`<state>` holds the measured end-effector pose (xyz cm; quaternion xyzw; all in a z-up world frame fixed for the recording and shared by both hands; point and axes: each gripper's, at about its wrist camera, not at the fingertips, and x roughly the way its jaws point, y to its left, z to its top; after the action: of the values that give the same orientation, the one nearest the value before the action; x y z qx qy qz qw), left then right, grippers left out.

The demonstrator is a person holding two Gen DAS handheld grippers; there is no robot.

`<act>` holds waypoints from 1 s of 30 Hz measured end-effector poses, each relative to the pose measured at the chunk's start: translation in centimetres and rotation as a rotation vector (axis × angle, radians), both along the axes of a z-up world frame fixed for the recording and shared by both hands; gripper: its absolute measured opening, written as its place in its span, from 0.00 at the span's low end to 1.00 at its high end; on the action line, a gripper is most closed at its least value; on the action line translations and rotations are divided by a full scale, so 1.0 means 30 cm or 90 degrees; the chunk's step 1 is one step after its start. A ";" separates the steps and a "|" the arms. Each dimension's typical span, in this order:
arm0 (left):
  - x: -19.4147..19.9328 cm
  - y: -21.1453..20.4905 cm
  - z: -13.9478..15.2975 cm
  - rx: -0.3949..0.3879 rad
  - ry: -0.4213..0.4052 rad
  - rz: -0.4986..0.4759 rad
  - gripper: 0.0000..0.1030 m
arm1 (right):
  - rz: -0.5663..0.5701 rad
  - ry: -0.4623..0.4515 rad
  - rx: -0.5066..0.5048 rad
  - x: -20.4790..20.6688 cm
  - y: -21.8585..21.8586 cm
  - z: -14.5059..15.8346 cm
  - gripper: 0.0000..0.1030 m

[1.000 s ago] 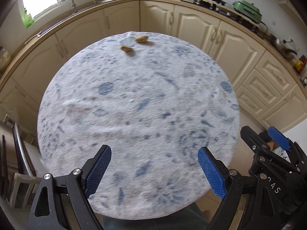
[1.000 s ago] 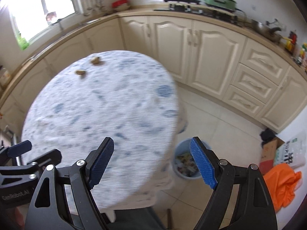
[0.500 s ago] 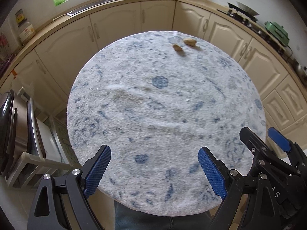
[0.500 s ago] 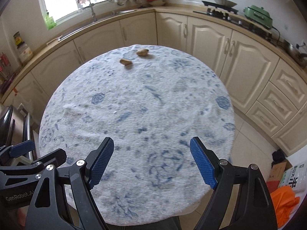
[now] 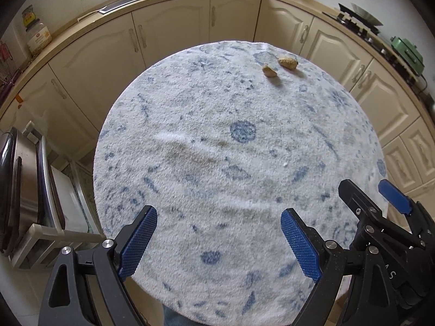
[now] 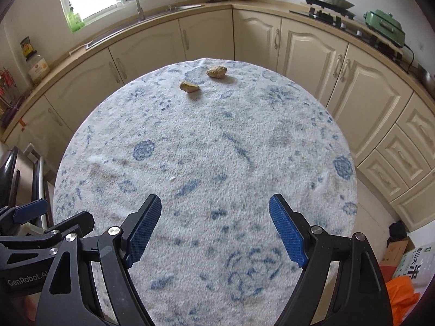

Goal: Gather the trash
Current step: 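Grasp the small brown crust with the left gripper while the right approaches the larger crust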

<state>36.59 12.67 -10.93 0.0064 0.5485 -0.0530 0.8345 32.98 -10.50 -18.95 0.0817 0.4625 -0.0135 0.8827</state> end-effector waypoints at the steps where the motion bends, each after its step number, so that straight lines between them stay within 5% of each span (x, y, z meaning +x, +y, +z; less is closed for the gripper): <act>1: 0.026 -0.009 -0.007 0.001 0.004 0.000 0.87 | 0.000 0.004 -0.001 0.025 -0.007 -0.004 0.81; 24: 0.679 -0.255 -0.237 -0.014 0.073 0.006 0.87 | -0.024 0.052 -0.024 0.543 -0.259 -0.124 0.81; 30: 0.855 -0.222 -0.323 -0.062 0.106 0.106 0.87 | -0.043 0.076 0.023 0.610 -0.348 -0.194 0.81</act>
<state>62.24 6.02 -20.62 -0.0841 0.6116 -0.0101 0.7866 51.28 -20.93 -24.79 0.1126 0.5114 -0.0398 0.8510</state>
